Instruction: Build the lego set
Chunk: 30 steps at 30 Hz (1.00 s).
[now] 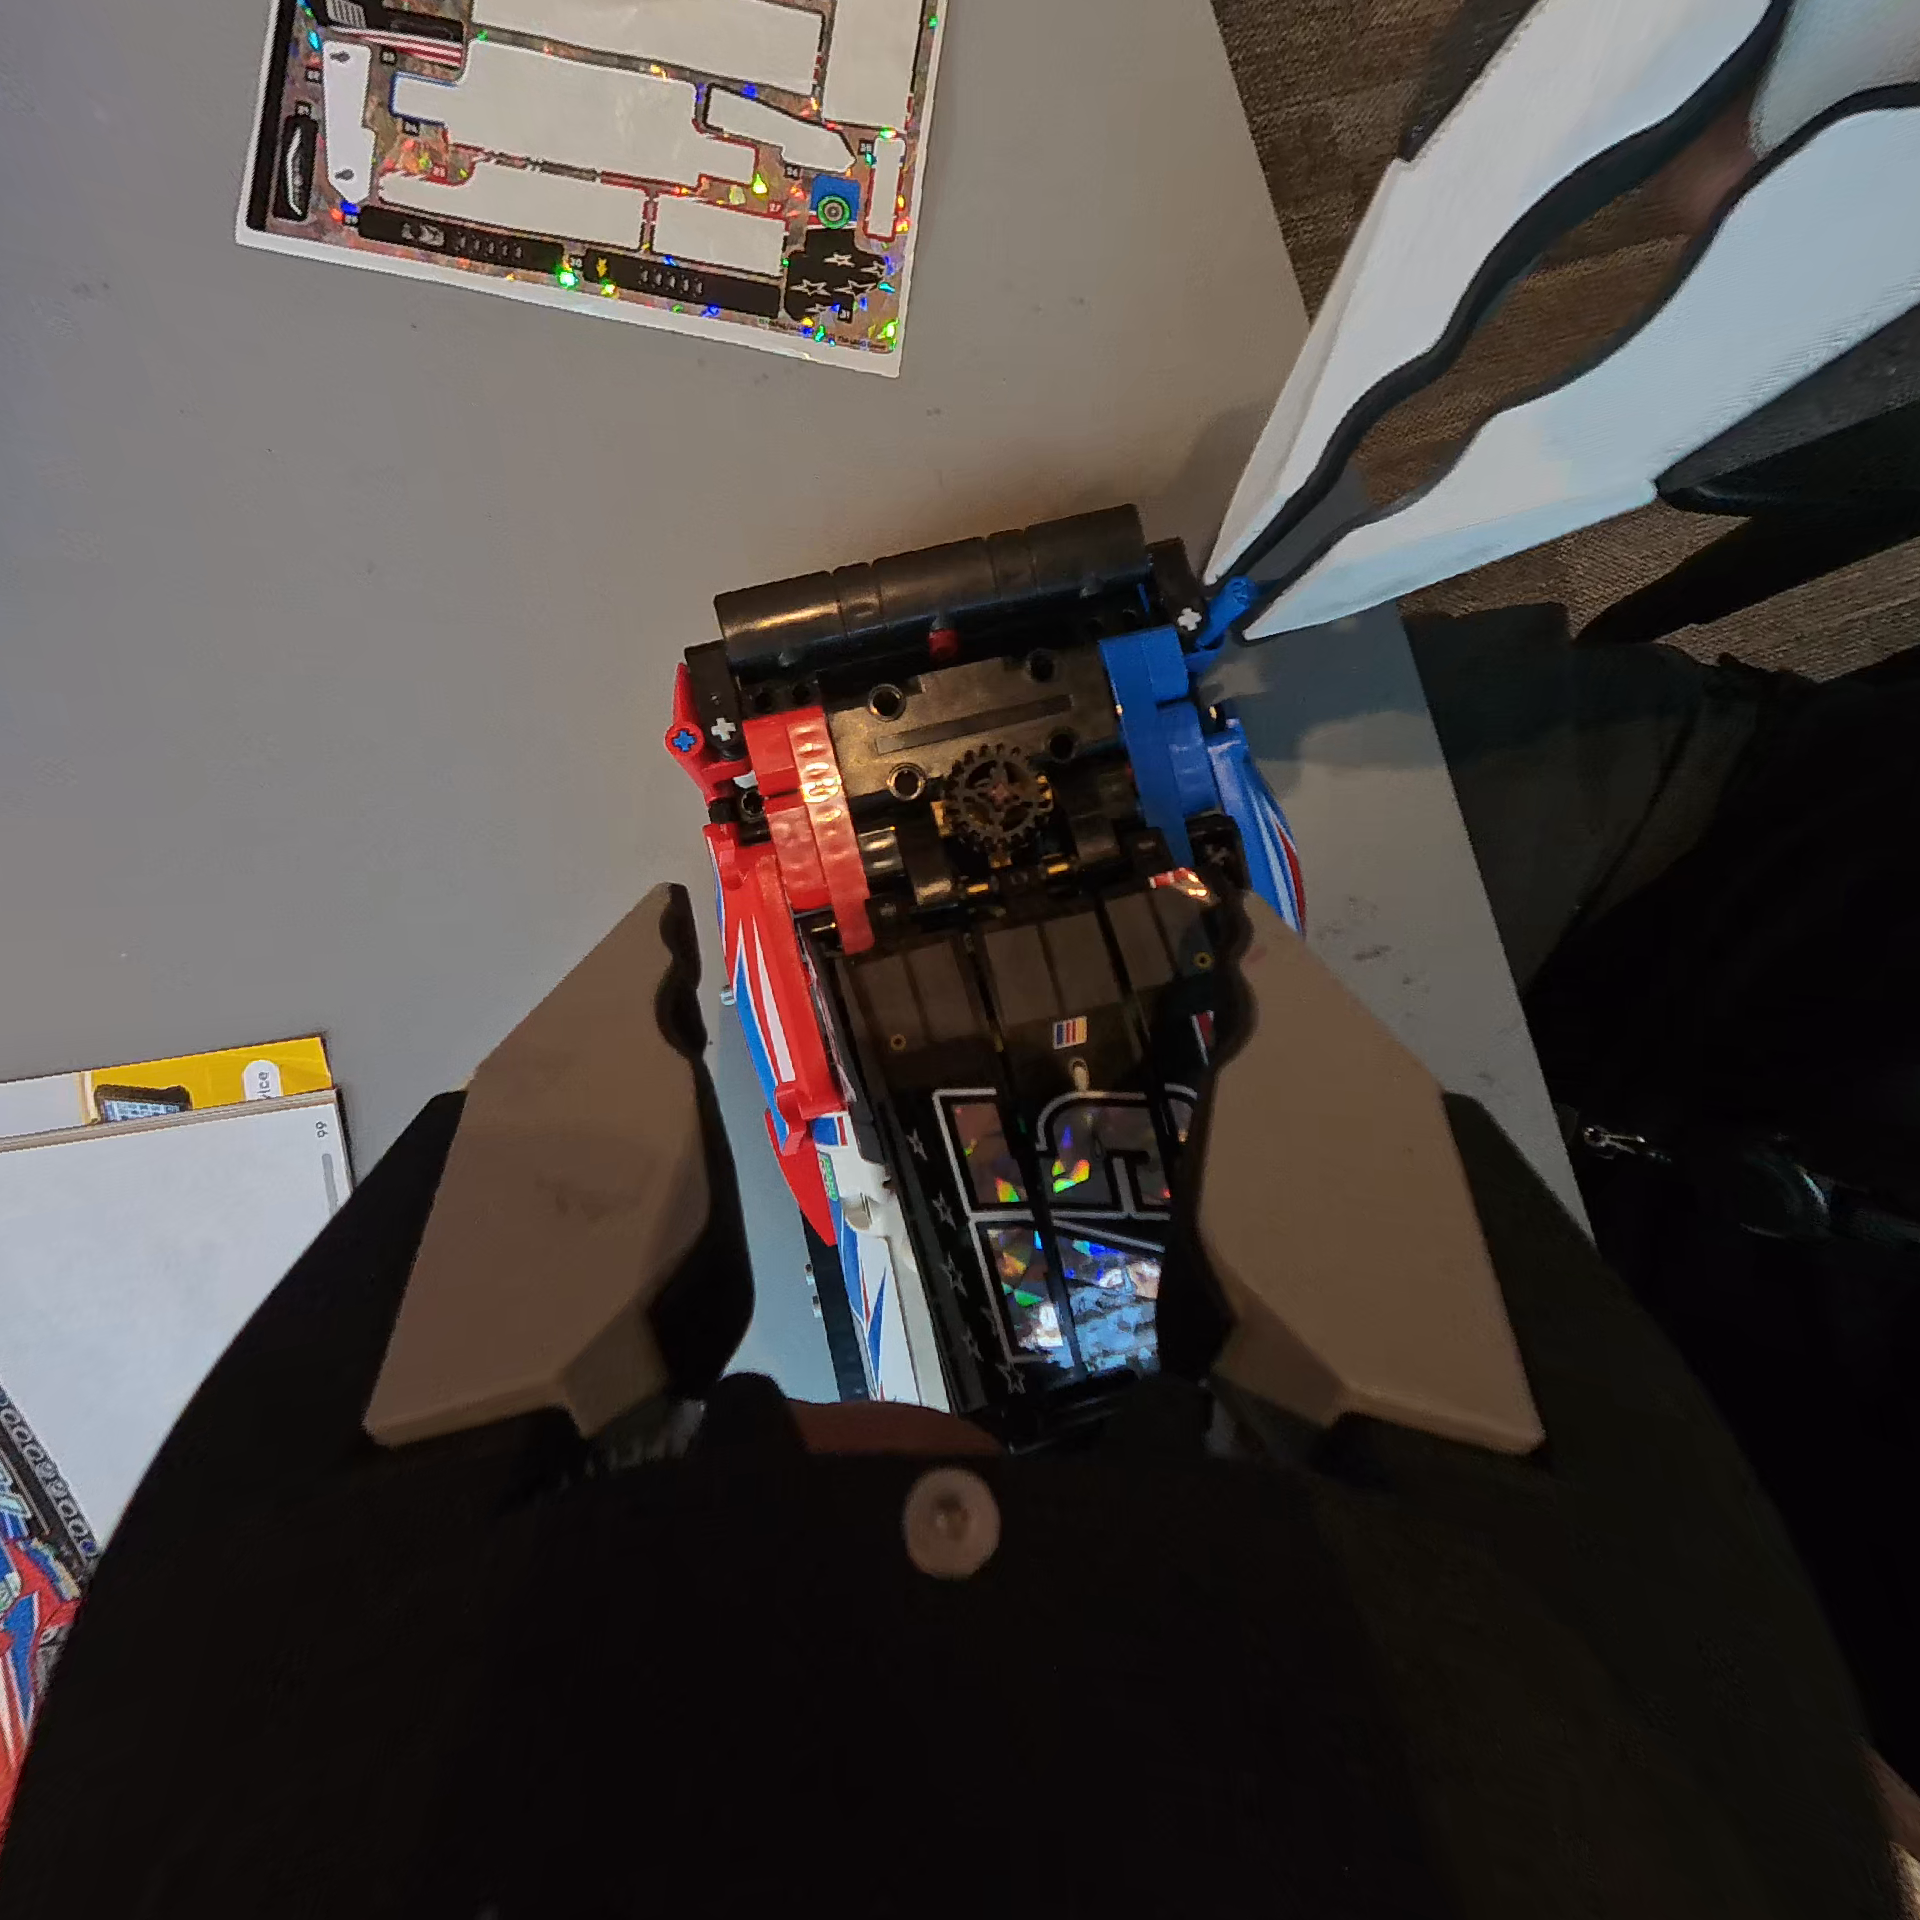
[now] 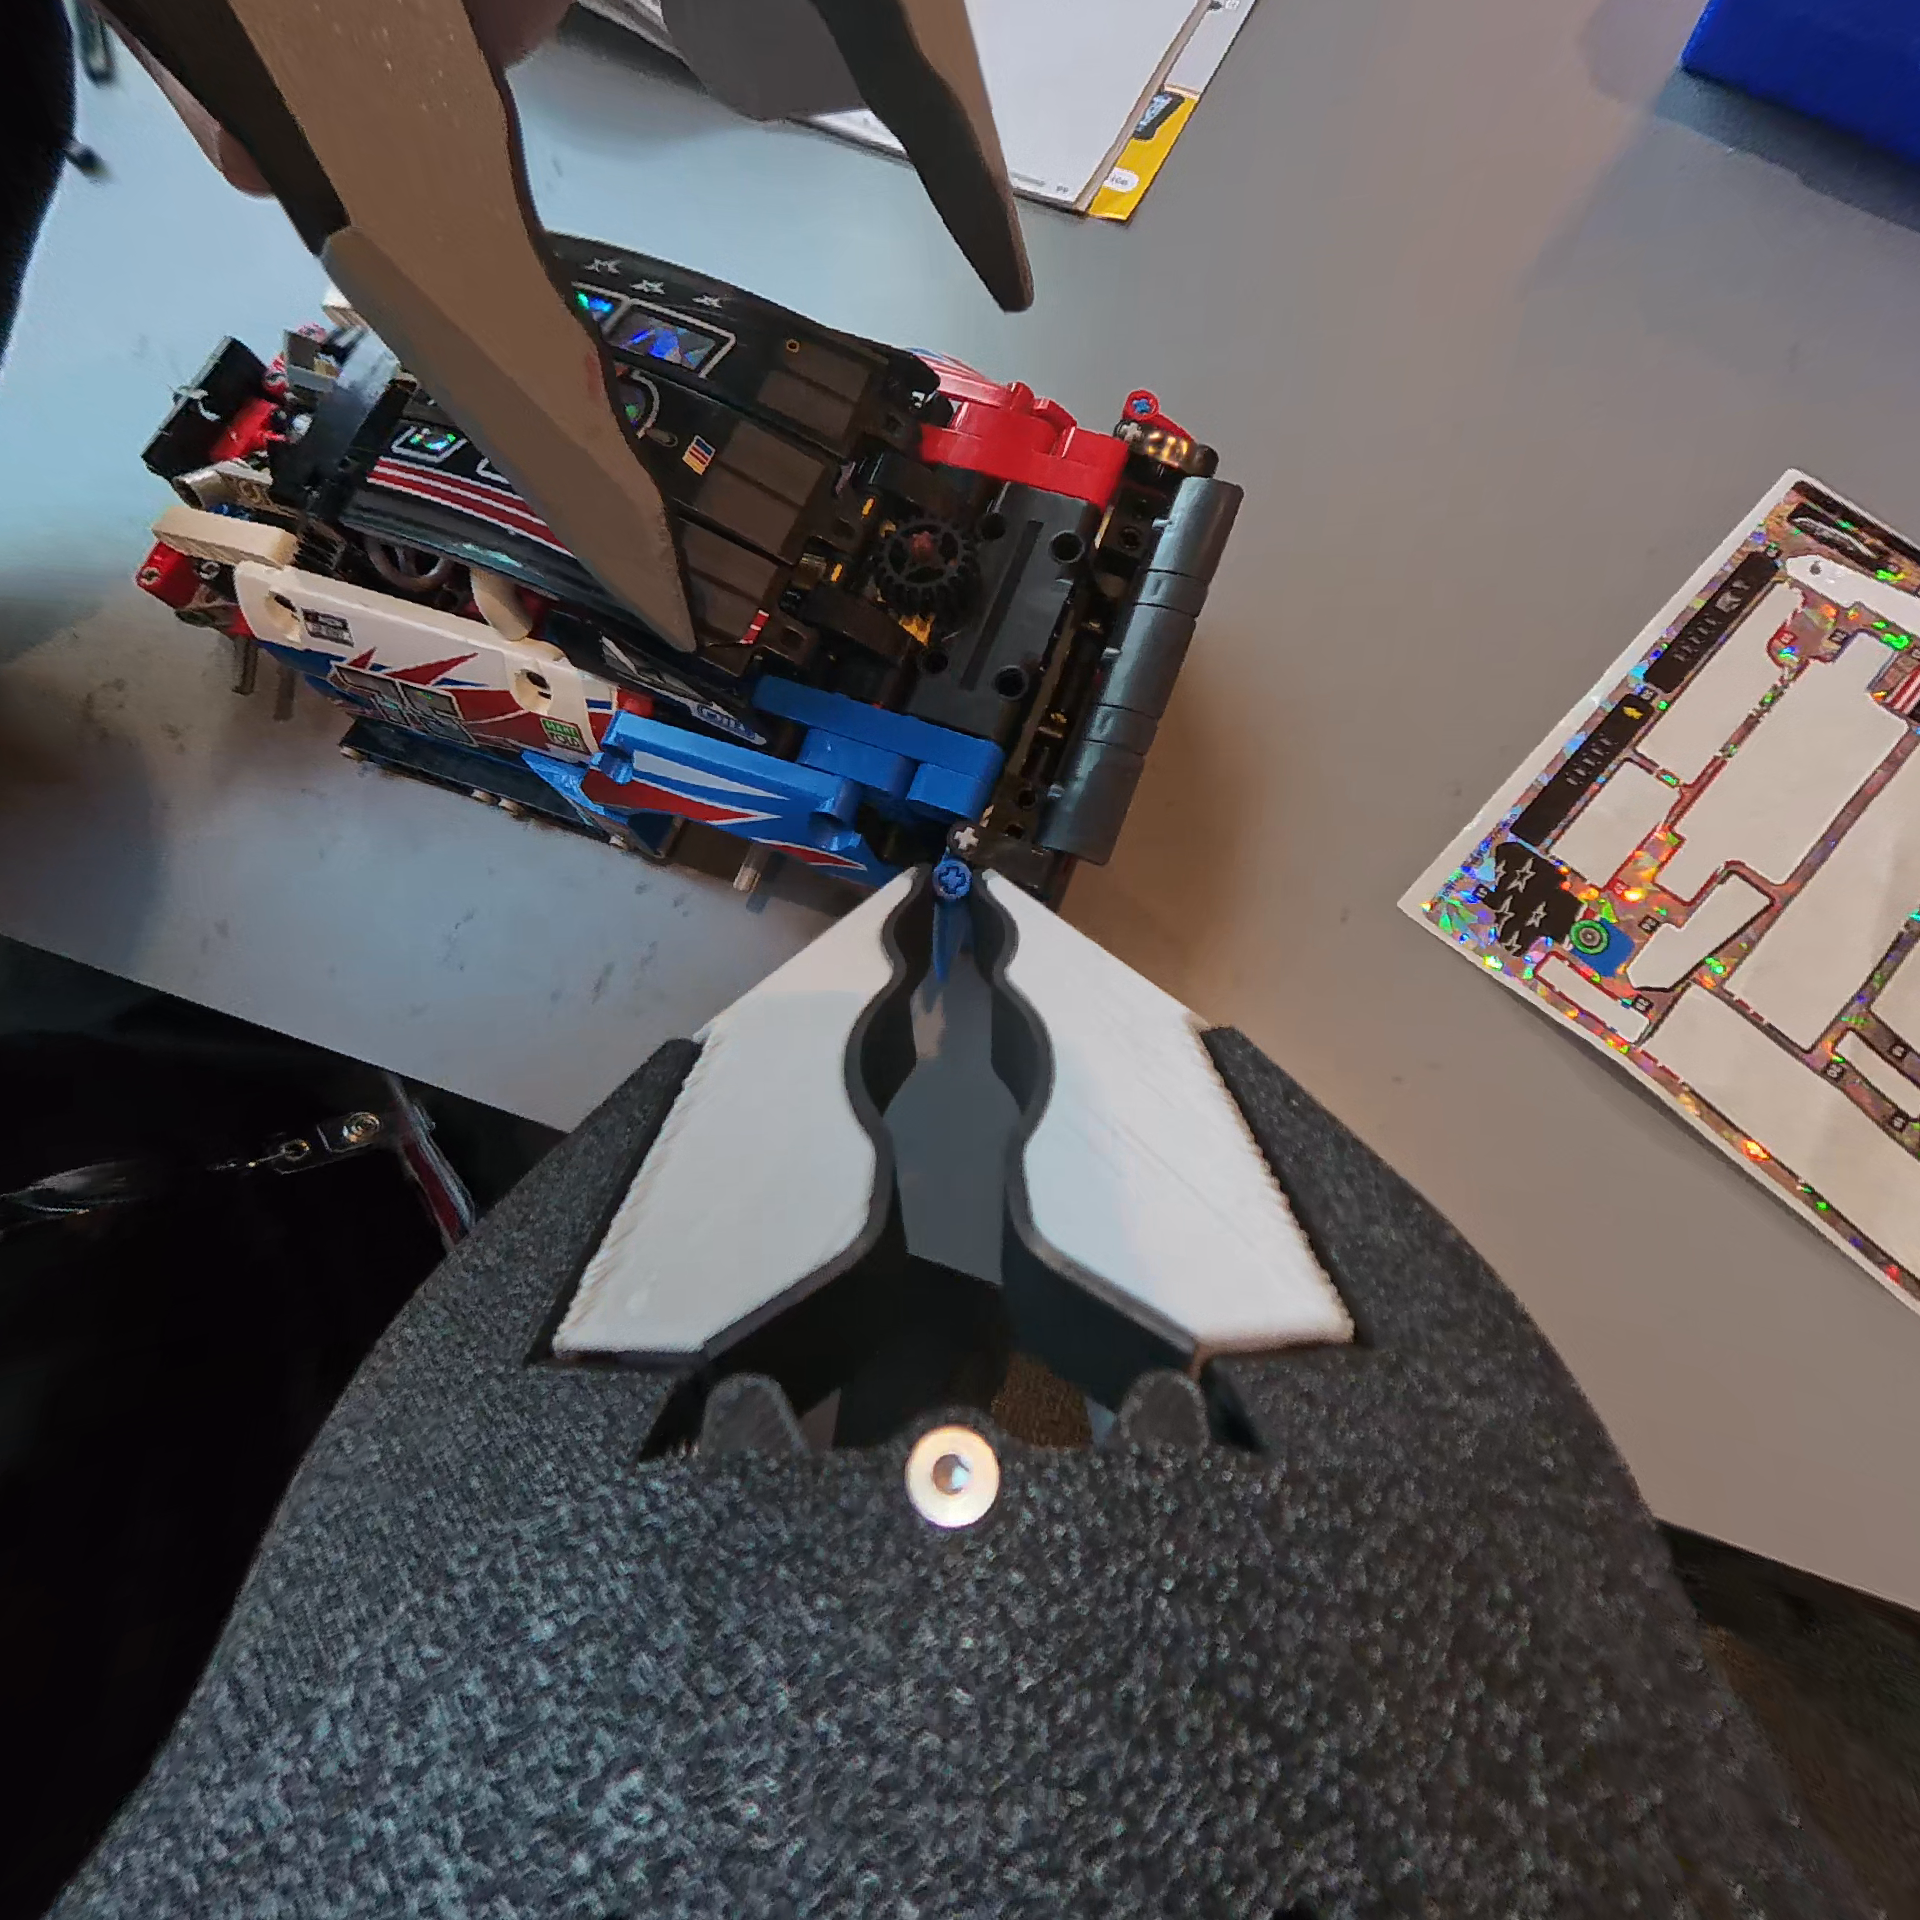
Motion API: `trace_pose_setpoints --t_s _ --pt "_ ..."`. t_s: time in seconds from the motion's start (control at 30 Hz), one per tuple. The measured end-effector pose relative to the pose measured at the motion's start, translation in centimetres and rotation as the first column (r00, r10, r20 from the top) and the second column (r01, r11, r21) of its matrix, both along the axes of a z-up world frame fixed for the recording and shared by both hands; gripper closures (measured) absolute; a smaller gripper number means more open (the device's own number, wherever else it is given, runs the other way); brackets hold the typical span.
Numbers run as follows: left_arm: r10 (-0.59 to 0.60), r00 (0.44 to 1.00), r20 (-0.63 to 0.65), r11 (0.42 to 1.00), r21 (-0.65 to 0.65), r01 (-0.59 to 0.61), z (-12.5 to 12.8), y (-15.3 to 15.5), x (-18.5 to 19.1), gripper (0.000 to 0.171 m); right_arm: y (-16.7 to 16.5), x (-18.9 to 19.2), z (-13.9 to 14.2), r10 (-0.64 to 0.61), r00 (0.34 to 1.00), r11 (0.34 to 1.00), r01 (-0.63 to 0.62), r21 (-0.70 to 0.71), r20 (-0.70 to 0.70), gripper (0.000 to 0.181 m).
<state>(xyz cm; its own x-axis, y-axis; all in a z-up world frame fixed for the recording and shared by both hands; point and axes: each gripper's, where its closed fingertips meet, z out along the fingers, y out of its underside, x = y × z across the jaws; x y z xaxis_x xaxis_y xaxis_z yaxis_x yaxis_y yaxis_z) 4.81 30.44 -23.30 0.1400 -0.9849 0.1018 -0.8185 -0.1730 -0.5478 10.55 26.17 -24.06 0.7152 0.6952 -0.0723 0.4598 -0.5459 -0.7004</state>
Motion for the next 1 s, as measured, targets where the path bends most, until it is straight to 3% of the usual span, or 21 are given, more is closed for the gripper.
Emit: trace_pose_setpoints --t_s 0.3,0.5,0.63,0.7,0.77,0.83,0.9,1.0 --pt "-0.020 1.000 -0.005 1.000 -0.002 0.020 0.0 -0.5 0.0 0.080 0.1 -0.2 -0.1 0.011 0.991 0.999 -0.006 -0.035 0.136 0.175" --pt "-0.029 1.000 -0.005 1.000 -0.010 0.029 0.0 -0.6 0.0 0.082 -0.1 -0.3 -0.2 -0.013 0.999 0.993 0.017 -0.120 0.030 0.176" --pt "-0.048 0.999 0.000 0.999 0.019 0.048 0.1 -0.5 0.3 0.086 0.0 -0.5 -0.2 0.094 0.979 0.994 -0.081 -0.080 0.181 0.176" --pt "-0.060 0.998 0.011 0.998 0.017 0.060 0.2 -0.8 0.7 0.093 0.2 -0.8 -0.2 0.131 0.966 0.990 -0.117 -0.075 0.223 0.175" --pt "-0.103 0.994 0.029 0.993 -0.046 0.105 0.0 -2.0 1.0 0.114 0.2 -0.9 -0.3 0.167 0.948 0.985 -0.149 -0.084 0.272 0.175" --pt "-0.100 0.995 0.012 0.995 -0.025 0.100 -0.3 -1.7 1.2 0.109 0.3 -0.9 -0.3 0.183 0.937 0.982 -0.157 -0.109 0.299 0.175" --pt "-0.096 0.995 0.039 0.995 0.020 0.095 0.4 -1.3 1.9 0.113 0.6 -1.0 -0.3 0.165 0.950 0.982 -0.134 -0.134 0.263 0.175" --pt "-0.197 0.964 0.177 0.972 0.165 0.169 2.6 -1.6 4.2 0.141 0.7 -1.1 -0.3 0.131 0.973 0.985 -0.107 -0.135 0.190 0.175"
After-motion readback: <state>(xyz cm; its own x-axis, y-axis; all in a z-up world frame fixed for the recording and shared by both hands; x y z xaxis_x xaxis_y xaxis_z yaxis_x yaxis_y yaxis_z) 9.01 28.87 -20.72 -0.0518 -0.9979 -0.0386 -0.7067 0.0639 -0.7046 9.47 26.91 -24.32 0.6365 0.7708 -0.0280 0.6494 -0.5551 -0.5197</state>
